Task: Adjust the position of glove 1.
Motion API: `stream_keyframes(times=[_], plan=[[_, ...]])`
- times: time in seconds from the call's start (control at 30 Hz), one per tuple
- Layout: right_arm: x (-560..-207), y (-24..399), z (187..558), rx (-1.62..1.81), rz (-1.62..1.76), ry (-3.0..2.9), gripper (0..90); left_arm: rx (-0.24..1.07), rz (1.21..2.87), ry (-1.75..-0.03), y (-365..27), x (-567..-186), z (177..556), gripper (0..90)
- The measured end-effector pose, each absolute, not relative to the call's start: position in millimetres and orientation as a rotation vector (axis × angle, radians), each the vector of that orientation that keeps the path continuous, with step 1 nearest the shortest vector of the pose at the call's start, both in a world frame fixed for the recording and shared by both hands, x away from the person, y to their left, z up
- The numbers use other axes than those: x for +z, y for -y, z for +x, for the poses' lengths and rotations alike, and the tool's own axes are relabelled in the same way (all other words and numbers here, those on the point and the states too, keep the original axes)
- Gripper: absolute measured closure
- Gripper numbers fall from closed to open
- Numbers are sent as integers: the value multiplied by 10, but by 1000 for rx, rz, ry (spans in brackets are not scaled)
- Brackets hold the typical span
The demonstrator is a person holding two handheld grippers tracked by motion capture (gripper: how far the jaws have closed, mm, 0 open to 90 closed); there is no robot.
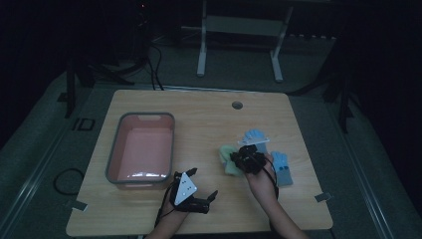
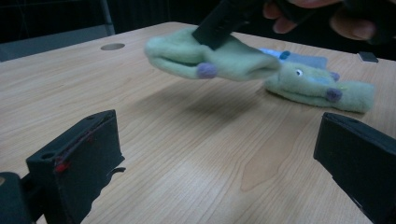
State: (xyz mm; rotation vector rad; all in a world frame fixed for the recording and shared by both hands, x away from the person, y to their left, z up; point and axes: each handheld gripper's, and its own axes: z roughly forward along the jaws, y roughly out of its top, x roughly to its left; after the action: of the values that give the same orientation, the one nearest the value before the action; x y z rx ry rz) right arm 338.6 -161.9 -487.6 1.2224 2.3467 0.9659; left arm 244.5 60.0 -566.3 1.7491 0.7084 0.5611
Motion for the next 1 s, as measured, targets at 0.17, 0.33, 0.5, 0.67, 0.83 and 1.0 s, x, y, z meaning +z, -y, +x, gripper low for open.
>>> stream_keyframes(times=[0.17, 0.33, 0.5, 0.67, 0.83, 1.0], plan=[[-4941, 1550, 3204, 1002, 1267, -2378, 858, 559, 1747, -712, -605, -5663, 2447, 10], [-5109, 1425, 3068, 923, 1245, -2382, 858, 561, 1746, -708, -603, -5665, 2443, 10], [-5261, 1354, 3044, 899, 1264, -2413, 851, 562, 1747, -708, -602, -5664, 2442, 10], [-5426, 1306, 3008, 898, 1250, -2428, 746, 564, 1749, -706, -600, -5664, 2441, 10], [-5438, 1324, 3034, 926, 1230, -2443, 660, 566, 1754, -701, -595, -5663, 2439, 10], [-5339, 1369, 3040, 935, 1204, -2448, 604, 566, 1754, -701, -594, -5663, 2440, 10]])
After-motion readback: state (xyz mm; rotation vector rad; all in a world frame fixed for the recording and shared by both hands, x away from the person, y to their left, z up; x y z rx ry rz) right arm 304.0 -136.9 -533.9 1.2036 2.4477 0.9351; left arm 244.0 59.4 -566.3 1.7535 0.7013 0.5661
